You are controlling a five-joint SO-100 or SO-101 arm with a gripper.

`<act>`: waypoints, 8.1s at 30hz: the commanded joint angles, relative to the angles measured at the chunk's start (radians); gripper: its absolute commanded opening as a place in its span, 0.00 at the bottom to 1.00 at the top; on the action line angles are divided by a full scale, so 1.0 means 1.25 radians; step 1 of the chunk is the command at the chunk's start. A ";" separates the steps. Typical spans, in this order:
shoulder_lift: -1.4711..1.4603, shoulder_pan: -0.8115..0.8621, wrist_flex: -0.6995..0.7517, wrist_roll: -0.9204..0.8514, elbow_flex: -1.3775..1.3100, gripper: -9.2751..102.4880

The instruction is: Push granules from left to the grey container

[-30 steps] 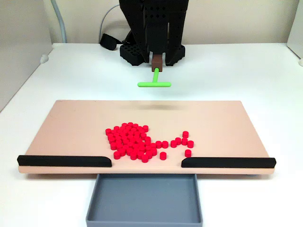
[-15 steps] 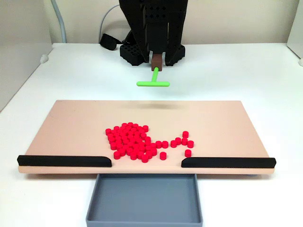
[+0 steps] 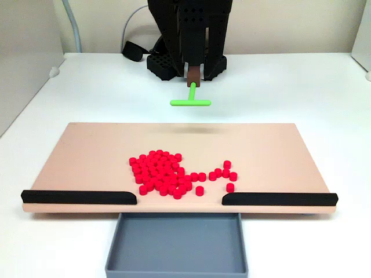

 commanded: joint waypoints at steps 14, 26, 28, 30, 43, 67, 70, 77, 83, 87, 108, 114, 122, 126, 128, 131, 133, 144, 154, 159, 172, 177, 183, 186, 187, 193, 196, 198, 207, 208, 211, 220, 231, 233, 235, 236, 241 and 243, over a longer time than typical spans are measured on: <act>0.038 -0.027 -0.006 0.047 -0.021 0.08; 0.083 -0.152 -0.006 0.481 -0.023 0.08; 0.081 -0.168 -0.004 0.545 -0.025 0.08; 0.071 -0.180 -0.006 0.611 -0.031 0.08; -0.211 -0.248 -0.006 1.012 -0.293 0.08; -0.594 -0.290 0.004 1.343 -0.751 0.08; -0.623 -0.285 0.004 1.343 -0.761 0.08; -0.659 -0.275 0.004 1.338 -0.761 0.08; -0.677 -0.261 -0.005 1.327 -0.761 0.08; -0.679 -0.255 -0.005 1.320 -0.761 0.08; -0.704 -0.231 0.002 1.325 -0.812 0.08; -0.712 -0.225 -0.002 1.324 -0.812 0.08; -0.745 -0.217 -0.002 1.319 -0.855 0.08; -0.750 -0.217 -0.002 1.320 -0.857 0.08; -0.751 -0.216 0.000 1.324 -0.857 0.08; -0.755 -0.215 0.002 1.327 -0.857 0.08; -0.757 -0.214 0.002 1.327 -0.857 0.08; -0.766 -0.206 0.004 1.334 -0.855 0.08; -0.766 -0.189 0.004 1.319 -0.852 0.08; -0.765 -0.180 0.004 1.292 -0.849 0.08; -0.763 -0.161 0.004 1.247 -0.848 0.08; -0.761 -0.155 0.004 1.231 -0.843 0.08; -0.762 -0.147 0.004 1.220 -0.843 0.08; -0.762 -0.145 0.004 1.212 -0.843 0.08; -0.762 -0.144 0.004 1.211 -0.843 0.08; -0.762 -0.139 0.004 1.200 -0.843 0.08; -0.762 -0.136 0.004 1.197 -0.843 0.08; -0.762 -0.135 0.004 1.194 -0.843 0.08; -0.762 -0.131 0.004 1.178 -0.843 0.08; -0.762 -0.131 0.004 1.177 -0.843 0.08; -0.762 -0.130 0.004 1.174 -0.843 0.08; -0.762 -0.126 0.004 1.154 -0.843 0.08; -0.762 -0.120 0.004 1.097 -0.843 0.08; -0.762 -0.119 0.004 1.090 -0.843 0.08; -0.762 -0.118 0.004 1.084 -0.843 0.08; -0.762 -0.117 0.004 1.080 -0.843 0.08; -0.761 -0.114 0.004 1.059 -0.843 0.08; -0.760 -0.113 0.004 1.049 -0.843 0.08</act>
